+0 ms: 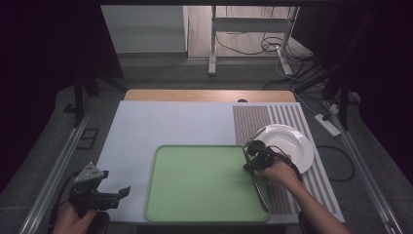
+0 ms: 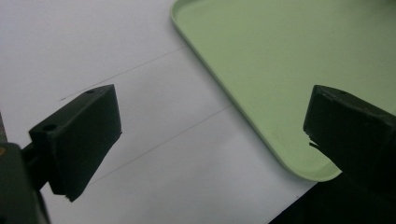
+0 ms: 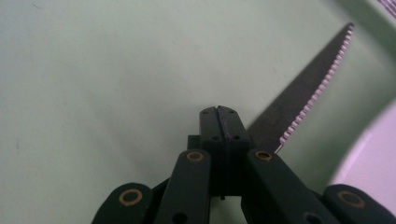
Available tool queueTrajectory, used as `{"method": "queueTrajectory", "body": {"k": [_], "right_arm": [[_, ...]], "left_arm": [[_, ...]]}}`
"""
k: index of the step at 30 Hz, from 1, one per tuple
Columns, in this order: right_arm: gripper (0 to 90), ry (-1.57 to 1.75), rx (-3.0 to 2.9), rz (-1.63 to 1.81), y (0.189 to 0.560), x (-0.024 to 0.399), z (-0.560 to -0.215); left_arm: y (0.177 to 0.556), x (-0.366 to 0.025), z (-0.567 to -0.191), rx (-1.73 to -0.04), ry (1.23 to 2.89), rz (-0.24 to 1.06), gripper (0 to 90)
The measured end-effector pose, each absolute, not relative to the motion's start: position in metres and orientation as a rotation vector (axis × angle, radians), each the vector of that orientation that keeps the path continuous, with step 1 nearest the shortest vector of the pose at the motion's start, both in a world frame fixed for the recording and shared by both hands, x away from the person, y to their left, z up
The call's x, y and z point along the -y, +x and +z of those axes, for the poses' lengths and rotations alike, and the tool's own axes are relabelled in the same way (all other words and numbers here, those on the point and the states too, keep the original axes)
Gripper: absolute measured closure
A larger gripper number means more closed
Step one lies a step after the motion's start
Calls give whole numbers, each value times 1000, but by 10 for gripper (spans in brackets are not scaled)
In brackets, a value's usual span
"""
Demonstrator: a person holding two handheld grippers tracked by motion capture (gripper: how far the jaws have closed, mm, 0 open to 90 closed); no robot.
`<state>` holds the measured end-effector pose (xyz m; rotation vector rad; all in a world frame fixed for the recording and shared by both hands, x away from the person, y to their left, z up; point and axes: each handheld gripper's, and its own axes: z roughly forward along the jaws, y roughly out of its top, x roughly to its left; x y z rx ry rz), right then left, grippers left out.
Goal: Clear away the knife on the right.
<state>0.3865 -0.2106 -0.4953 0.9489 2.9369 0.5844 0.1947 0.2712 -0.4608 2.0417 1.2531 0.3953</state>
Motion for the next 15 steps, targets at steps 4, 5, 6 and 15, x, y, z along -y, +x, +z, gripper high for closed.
{"method": "queueTrajectory", "body": {"k": [4,5,6,15], "right_arm": [[900,980,-2921,585,385,219,-495],[900,984,-2919,585,385,221,-495],[900,984,-2919,578,385,221,-494],[868,1004,-2893,595,384,221,-490]], "left_arm": [[195,-271,-461,-1253,2043,395,44],[195,-271,-461,-1253,2043,395,43],[195,-271,-461,-1253,2043,395,44],[195,-271,-461,-1253,2044,395,44]]}}
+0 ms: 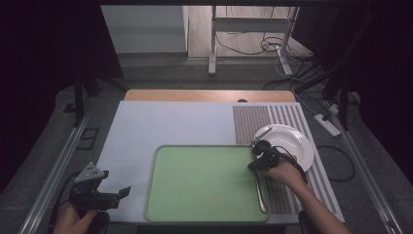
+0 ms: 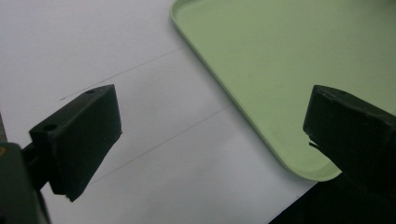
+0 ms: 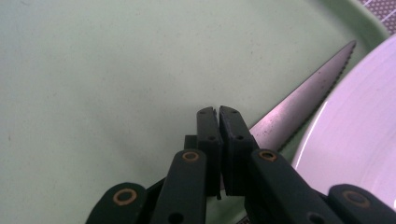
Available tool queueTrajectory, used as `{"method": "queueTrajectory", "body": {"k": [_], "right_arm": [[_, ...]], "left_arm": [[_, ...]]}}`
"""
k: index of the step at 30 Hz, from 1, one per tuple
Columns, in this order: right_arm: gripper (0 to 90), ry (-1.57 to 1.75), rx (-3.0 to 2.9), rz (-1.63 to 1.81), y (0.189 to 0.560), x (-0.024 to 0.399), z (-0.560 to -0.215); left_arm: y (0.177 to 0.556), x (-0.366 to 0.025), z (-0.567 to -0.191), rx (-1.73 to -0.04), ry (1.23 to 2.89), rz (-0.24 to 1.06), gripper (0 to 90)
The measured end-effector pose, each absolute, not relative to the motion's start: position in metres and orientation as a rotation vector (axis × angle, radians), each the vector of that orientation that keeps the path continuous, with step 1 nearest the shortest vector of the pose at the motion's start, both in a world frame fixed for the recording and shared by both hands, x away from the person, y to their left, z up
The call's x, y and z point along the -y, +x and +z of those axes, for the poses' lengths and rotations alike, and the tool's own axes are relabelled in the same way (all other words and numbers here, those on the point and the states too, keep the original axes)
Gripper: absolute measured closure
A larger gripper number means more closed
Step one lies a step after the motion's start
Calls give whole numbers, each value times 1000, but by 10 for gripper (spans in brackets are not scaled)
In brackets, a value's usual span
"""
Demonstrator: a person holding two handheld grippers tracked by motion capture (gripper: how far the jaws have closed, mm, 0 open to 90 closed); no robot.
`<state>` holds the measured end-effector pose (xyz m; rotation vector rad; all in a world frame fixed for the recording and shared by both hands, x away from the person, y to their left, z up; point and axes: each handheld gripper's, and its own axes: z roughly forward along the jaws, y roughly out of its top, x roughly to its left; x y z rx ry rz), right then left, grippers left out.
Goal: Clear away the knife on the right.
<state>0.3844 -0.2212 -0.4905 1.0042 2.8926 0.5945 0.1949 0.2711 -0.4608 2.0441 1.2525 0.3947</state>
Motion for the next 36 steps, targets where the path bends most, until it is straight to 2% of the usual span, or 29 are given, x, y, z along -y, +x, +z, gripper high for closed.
{"method": "queueTrajectory", "body": {"k": [23,29,32,36], "right_arm": [[563,1074,-2774,782,367,222,-465],[436,1092,-2722,825,361,226,-458],[333,1120,-2691,845,359,229,-455],[281,1122,-2665,862,355,234,-454]], "left_arm": [[195,-271,-461,-1254,2047,399,45],[195,-271,-461,-1254,2048,399,45],[195,-271,-461,-1255,2047,399,45],[195,-271,-461,-1256,2047,398,45]]}}
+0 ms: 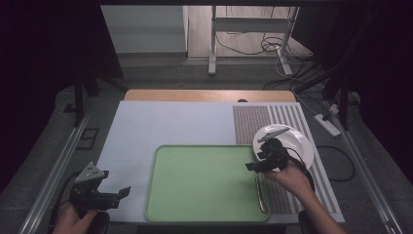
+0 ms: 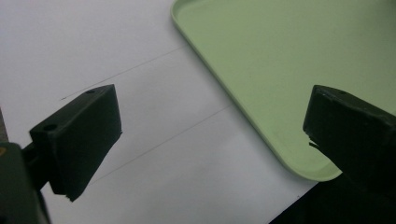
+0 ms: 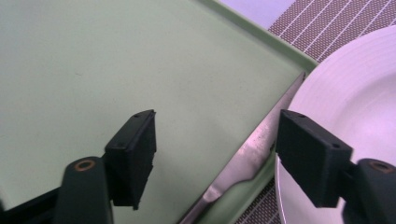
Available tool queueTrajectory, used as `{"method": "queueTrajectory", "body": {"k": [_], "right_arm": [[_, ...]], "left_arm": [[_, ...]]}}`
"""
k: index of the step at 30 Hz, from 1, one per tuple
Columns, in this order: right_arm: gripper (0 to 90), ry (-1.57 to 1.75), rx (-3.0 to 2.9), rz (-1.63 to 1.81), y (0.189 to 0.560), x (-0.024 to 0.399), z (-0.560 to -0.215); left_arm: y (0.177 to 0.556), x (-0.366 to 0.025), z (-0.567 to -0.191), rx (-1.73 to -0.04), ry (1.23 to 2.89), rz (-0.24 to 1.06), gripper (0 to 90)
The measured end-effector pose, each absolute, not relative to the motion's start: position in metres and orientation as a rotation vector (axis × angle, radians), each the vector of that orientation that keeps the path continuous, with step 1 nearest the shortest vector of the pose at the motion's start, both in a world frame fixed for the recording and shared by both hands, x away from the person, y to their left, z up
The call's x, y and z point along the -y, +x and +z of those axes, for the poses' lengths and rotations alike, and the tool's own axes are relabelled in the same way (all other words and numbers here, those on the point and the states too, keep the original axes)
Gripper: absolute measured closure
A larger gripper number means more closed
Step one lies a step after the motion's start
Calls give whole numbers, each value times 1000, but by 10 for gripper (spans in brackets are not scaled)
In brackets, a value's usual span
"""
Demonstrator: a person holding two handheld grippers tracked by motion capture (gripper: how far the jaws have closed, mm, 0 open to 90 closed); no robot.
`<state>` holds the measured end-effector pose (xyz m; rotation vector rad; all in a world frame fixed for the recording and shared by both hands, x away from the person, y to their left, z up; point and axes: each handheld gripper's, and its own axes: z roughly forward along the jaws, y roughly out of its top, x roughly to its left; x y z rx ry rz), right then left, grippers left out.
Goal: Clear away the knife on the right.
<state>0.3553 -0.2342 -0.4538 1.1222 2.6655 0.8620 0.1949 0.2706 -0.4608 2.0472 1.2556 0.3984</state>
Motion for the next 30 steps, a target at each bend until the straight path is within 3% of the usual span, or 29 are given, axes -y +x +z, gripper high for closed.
{"method": "queueTrajectory", "body": {"k": [18,30], "right_arm": [[27,1097,-2568,884,343,251,-458],[6,1086,-2528,866,329,258,-459]], "left_arm": [[195,-271,-461,-1258,2048,398,45],[195,-271,-461,-1258,2047,398,45]]}}
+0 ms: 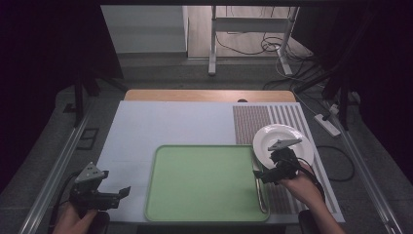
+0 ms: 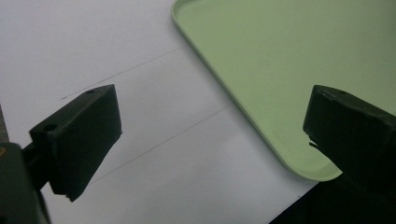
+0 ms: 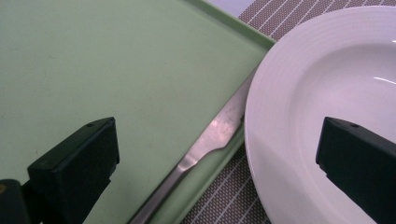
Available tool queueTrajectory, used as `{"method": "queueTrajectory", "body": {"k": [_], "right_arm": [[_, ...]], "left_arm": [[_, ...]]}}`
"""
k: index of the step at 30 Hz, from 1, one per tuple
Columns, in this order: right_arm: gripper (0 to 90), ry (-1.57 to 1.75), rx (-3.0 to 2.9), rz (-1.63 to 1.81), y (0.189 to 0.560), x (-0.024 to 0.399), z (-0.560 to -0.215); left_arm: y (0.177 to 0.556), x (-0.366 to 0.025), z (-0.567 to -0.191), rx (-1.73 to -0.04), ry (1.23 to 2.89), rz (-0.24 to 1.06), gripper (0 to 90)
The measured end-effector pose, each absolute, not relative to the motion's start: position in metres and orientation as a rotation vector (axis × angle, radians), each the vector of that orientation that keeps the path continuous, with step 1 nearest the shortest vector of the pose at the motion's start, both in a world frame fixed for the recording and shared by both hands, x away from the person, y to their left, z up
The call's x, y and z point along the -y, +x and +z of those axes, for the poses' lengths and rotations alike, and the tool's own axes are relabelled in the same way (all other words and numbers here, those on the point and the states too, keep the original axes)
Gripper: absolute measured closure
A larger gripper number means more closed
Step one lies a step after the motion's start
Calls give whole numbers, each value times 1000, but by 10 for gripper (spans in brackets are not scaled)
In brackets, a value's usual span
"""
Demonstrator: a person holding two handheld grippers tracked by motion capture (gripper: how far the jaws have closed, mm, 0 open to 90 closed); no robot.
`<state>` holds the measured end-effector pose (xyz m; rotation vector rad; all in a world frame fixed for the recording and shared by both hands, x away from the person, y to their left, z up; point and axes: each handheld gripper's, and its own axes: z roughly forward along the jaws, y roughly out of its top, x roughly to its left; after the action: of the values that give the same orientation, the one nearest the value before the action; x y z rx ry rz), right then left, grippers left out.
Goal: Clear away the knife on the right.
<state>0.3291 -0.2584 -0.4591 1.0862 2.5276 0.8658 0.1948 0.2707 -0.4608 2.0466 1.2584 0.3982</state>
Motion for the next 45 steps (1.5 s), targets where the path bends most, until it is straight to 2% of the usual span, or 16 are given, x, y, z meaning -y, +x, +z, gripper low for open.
{"method": "queueTrajectory", "body": {"k": [24,45], "right_arm": [[5,1214,-2419,928,296,299,-452],[6,1240,-2351,951,278,317,-444]], "left_arm": [[195,-271,-461,-1271,2039,389,42],[195,-272,-461,-1277,2032,393,39]]}}
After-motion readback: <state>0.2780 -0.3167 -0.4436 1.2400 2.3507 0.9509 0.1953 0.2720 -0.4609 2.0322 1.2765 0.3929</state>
